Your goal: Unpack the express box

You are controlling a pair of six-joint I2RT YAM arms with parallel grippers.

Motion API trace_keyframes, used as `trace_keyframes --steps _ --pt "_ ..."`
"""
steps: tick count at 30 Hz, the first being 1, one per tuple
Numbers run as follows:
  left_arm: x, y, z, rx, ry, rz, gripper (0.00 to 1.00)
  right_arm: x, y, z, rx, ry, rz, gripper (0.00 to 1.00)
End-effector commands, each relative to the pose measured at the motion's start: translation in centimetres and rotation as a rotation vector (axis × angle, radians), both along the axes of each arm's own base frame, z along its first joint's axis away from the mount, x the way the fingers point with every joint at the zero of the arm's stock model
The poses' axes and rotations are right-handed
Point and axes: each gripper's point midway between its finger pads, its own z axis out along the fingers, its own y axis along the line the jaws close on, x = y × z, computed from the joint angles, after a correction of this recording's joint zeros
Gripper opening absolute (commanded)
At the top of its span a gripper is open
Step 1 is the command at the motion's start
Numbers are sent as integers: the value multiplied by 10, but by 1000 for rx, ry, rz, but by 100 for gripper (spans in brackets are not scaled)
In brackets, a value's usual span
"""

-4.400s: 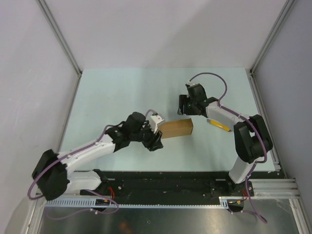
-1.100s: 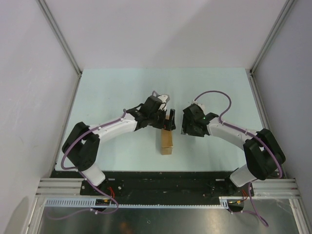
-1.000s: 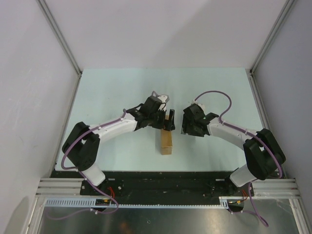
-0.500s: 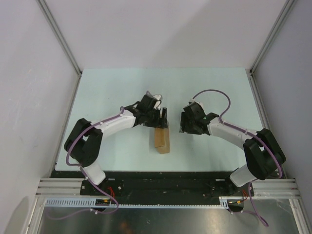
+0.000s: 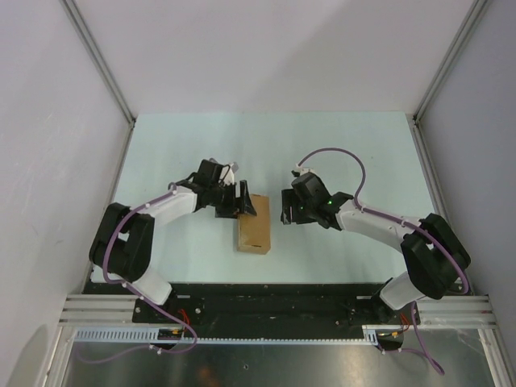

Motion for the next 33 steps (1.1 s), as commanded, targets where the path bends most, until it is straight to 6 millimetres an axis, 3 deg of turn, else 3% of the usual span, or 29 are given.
trace_keyframes --steps 1,12,20,33 --pt "2 1 18 -57 -47 -2 80 10 19 17 46 -68 39 67" --pt "6 49 18 -50 -73 164 83 7 72 34 97 -163 209 74" --pt "2 50 10 -74 -42 155 62 9 103 17 122 -96 248 64" --pt "-4 53 -17 -40 30 152 45 7 99 -11 60 -18 221 54"
